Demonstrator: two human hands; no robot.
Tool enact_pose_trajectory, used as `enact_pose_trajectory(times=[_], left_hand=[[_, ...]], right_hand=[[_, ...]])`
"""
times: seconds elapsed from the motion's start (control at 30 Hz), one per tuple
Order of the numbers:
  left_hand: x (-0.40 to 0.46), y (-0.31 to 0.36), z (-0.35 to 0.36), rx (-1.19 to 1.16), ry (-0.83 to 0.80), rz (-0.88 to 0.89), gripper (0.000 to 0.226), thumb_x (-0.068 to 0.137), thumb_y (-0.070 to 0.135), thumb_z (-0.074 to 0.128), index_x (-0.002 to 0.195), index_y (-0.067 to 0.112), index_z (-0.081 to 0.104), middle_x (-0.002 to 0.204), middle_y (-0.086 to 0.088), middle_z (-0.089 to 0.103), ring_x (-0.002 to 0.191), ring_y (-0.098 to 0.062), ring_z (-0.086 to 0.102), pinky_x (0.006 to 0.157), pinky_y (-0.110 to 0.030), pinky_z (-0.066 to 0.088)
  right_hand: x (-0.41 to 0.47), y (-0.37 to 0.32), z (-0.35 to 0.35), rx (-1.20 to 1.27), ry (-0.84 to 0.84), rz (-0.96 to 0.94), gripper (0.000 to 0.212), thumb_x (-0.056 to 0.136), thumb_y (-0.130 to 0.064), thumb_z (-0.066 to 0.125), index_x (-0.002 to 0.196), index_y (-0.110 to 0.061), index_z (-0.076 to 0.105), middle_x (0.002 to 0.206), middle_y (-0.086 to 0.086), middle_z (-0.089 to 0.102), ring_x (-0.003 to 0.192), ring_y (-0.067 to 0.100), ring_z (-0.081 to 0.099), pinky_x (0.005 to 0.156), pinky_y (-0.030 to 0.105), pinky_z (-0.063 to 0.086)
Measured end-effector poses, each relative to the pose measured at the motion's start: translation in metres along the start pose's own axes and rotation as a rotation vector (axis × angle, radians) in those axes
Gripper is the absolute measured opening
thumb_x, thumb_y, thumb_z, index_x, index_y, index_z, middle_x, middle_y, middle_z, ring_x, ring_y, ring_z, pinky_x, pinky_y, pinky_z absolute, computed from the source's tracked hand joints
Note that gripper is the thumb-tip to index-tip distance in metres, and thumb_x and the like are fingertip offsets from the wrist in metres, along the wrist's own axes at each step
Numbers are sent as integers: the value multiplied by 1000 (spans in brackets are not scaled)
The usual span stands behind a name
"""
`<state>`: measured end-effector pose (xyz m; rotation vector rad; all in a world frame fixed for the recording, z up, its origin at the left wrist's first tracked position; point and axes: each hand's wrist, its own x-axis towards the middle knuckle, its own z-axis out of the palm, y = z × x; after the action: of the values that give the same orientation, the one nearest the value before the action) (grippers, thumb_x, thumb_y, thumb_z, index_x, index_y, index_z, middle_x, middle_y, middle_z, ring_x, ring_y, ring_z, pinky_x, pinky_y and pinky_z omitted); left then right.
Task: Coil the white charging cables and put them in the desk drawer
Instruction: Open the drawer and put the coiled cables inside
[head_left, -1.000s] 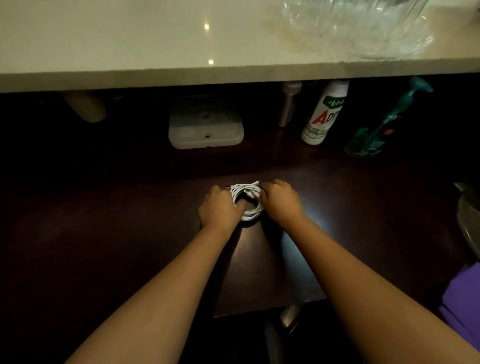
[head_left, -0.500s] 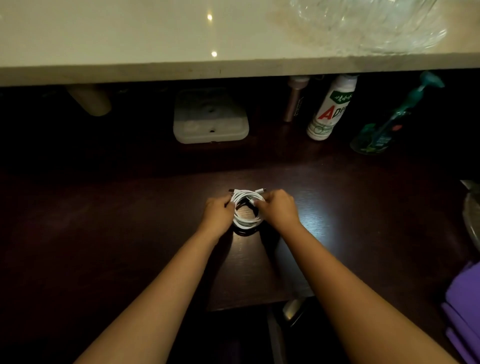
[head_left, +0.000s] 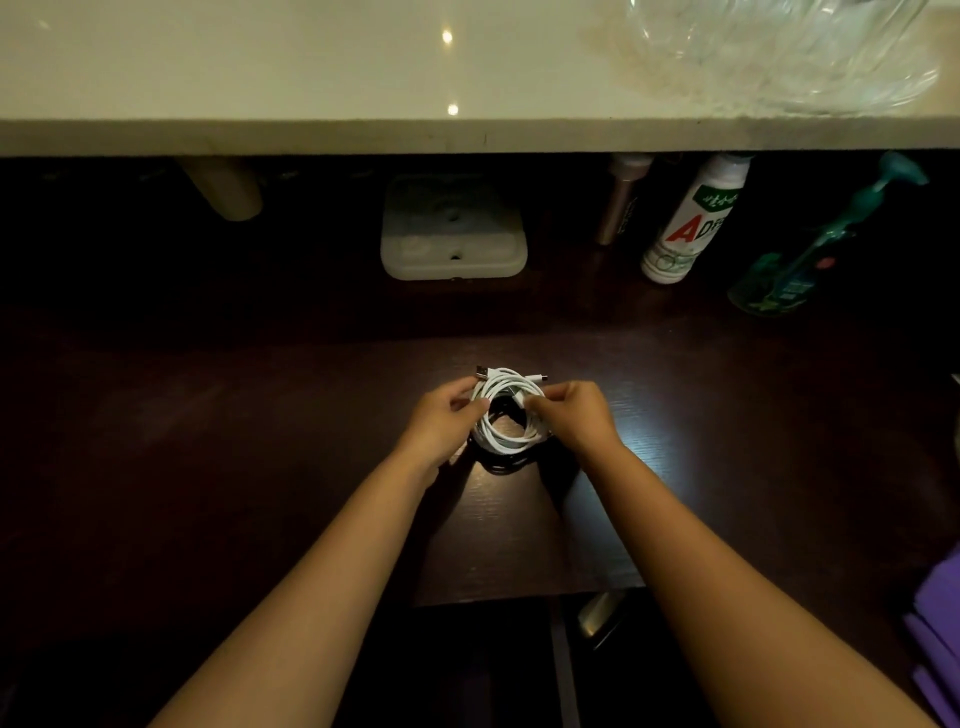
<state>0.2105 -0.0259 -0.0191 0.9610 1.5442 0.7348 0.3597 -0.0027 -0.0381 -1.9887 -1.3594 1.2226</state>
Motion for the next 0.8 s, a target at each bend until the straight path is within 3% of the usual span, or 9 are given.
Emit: enact_pose_trajectory(times=[0.13,0.3,0.47,0.57,0.7,0.73,0.8], left_hand=[[-3,1,-3,-32,-33,-6,44,91,15,53,134,17,46,133,-10,53,117,-20,52,87,-26,39],[-10,1,-5,-281,-66,-95,45,88,7,56,131,16,48,131,-10,54,87,-8,57,69,-24,45],[-9,-3,-5,-390,-29,-138,46,85,-1,57,129,9,50,98,1,64,82,-8,61,63,-19,51],[-8,-2,-8,-387,-50,-189,45,84,0,58,127,10,51,111,-5,65,85,-10,61,71,-25,51],[-11,-5,-14,-286,-16,-187,45,81,5,64,124,16,56,122,-5,63,102,-16,60,95,-37,47],[-14,-6,-17,-292,-7,-184,45,82,5,63,125,14,55,121,-7,64,100,-17,62,93,-35,50],[-21,-5,-24,-341,8,-176,46,83,1,61,127,9,51,113,-10,65,80,-13,68,74,-26,57]], right_hand=[[-2,-1,2,90,-11,35,13,79,-23,69,83,-12,74,71,6,70,69,18,65,72,36,52],[-6,1,3,224,-27,77,5,79,-17,69,77,-13,73,67,4,68,65,18,63,71,37,53],[-8,-2,3,227,-30,72,13,79,-15,69,88,-6,73,82,13,71,77,25,67,80,42,54],[-10,-3,2,199,-37,71,10,79,-15,69,85,-8,73,87,16,73,84,28,69,83,43,55],[-15,-5,5,181,-38,67,8,79,-15,69,82,-9,73,87,17,73,83,27,68,83,42,54],[-17,-7,7,171,-39,62,9,79,-15,69,83,-9,73,87,17,73,84,27,68,83,42,55],[-23,-13,12,159,-45,43,10,79,-15,68,84,-7,74,87,16,73,81,25,68,81,41,55]])
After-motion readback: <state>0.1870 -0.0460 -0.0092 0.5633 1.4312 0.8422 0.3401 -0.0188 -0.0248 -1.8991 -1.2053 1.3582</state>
